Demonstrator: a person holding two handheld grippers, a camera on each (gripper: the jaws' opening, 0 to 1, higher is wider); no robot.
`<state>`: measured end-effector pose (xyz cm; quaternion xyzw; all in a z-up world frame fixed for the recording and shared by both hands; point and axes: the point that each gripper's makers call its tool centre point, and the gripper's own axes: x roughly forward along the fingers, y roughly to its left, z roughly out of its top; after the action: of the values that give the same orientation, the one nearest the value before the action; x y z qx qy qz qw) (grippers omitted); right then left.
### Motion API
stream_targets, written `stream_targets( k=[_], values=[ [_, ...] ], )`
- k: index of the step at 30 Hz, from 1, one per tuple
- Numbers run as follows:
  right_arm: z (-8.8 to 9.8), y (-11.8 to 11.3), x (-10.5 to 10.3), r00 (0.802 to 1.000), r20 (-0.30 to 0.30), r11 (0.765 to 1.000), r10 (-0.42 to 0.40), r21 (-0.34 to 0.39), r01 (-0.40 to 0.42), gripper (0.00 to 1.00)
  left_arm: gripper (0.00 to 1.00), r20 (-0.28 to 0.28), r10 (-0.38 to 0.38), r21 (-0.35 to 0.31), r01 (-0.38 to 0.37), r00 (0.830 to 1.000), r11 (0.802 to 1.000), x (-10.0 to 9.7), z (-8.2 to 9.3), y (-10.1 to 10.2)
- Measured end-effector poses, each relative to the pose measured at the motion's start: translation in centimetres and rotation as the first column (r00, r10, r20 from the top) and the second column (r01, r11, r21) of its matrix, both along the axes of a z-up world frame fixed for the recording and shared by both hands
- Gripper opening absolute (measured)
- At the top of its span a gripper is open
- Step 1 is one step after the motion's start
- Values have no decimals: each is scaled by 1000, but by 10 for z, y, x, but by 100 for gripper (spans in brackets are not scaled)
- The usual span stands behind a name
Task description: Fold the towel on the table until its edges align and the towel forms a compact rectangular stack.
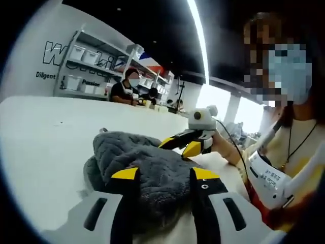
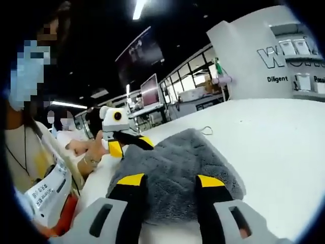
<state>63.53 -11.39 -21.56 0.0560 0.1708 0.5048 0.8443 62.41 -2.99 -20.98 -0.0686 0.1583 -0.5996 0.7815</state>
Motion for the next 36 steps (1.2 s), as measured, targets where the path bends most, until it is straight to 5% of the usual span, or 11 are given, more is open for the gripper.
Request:
stream_targets(
  k=[5, 9, 14, 18, 24, 28, 36],
  values=[
    [25, -13, 1, 989, 144, 999, -20, -28, 24, 60, 42, 36, 25, -13, -24, 999, 1000, 2, 9, 5],
    [34, -29, 5, 984, 168, 998, -57, -30, 63, 68, 59, 69, 132, 10, -133, 989, 991, 19, 14, 21],
    [25, -50, 13, 971, 218, 975, -100, -174, 139, 87, 89, 54, 221, 80, -225, 974, 971, 27, 10, 41],
    [22, -56, 7, 969, 233, 958, -86, -247, 144, 99, 93, 57, 266, 106, -271, 962, 957, 30, 9, 57],
    [17, -72, -4, 962, 249, 933, -116, -303, 191, 99, 99, 19, 334, 136, -333, 942, 933, 30, 5, 77],
    [14, -81, -11, 949, 284, 910, -137, -342, 234, 99, 99, -1, 317, 220, -309, 949, 925, 17, -11, 82],
    [8, -91, -29, 934, 309, 886, -178, -363, 289, 99, 99, -18, 385, 189, -374, 923, 908, 9, -13, 93]
  ],
)
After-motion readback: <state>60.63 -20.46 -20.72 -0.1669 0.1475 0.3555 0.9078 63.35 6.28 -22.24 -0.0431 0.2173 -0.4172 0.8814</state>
